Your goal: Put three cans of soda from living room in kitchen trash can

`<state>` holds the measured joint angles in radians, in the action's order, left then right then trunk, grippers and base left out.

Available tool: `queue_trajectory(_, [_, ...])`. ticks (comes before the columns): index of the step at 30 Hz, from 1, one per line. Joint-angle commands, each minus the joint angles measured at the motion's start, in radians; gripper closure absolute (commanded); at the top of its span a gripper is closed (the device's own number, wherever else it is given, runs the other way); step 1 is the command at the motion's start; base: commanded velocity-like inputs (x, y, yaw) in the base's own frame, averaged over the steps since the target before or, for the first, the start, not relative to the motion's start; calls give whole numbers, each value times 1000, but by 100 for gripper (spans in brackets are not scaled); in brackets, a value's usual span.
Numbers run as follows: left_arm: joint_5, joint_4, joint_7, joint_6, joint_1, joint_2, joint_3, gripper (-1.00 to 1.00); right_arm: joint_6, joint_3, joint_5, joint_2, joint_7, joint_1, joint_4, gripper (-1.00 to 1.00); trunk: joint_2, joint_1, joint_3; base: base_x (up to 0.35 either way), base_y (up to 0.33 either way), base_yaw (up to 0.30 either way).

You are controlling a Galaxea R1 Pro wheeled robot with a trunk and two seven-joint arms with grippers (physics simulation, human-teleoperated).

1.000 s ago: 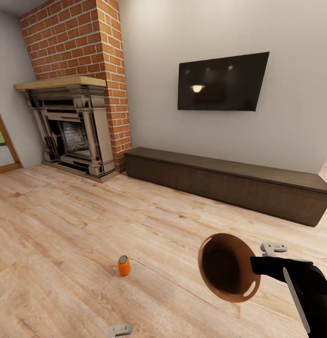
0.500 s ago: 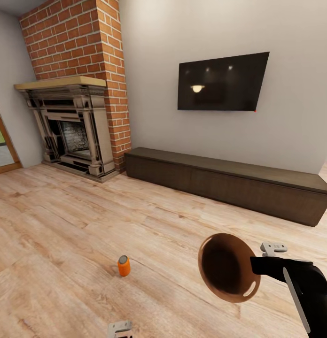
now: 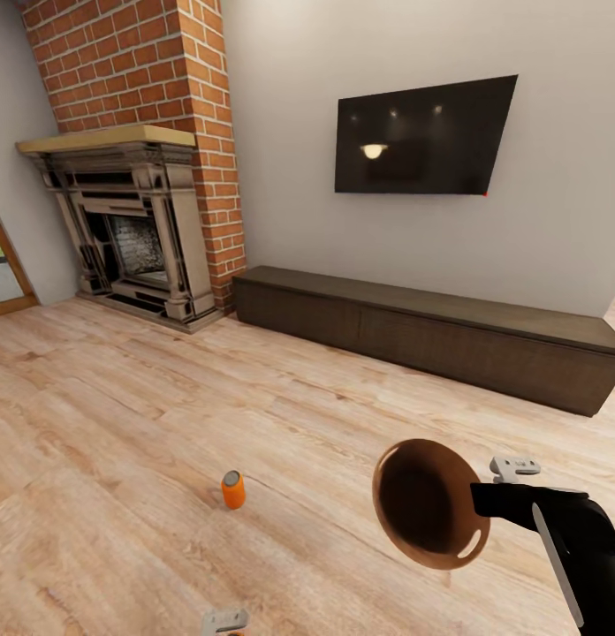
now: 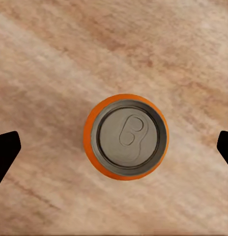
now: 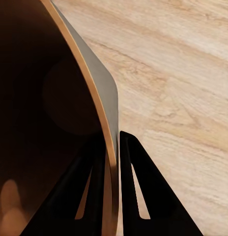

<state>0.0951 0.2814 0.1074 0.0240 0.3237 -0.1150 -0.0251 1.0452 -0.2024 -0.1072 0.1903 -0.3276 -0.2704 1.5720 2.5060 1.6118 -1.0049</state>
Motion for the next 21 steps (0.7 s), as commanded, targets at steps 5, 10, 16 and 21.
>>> queue_trajectory(5, [0, -6, 1, 8, 0, -1, -15, -100, 2, 0, 18, 1, -7, -1, 0, 100, 0, 0, 0, 0, 0, 0])
queue_trajectory(10, [0, -6, 0, 16, 0, 0, -18, -100, 2, 0, 18, 1, -7, -1, 0, 100, 0, 0, 0, 0, 0, 0])
queue_trajectory(16, [0, -5, 0, 43, 1, 0, -20, -100, 2, 2, 18, 1, -7, -1, 0, 100, 0, 0, 0, 0, 0, 0])
queue_trajectory(21, [1, -5, 0, 50, 1, 0, -20, -100, 2, 3, 18, 1, -7, 0, 0, 100, 1, 1, -11, 0, 0, 0])
